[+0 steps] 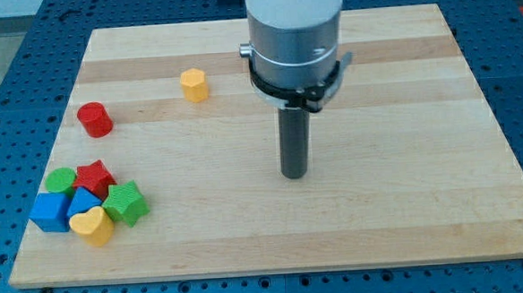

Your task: Point your arm towards the blue cube

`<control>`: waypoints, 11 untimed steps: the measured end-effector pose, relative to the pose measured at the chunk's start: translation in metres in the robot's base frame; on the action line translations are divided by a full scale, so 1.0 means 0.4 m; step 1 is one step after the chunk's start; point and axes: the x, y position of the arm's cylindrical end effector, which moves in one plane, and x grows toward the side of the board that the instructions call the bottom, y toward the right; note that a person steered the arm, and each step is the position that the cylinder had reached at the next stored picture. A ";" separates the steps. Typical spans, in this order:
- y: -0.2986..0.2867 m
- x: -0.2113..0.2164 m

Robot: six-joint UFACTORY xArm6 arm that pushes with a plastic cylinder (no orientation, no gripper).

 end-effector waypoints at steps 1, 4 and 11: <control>0.014 0.132; -0.187 0.236; -0.807 0.234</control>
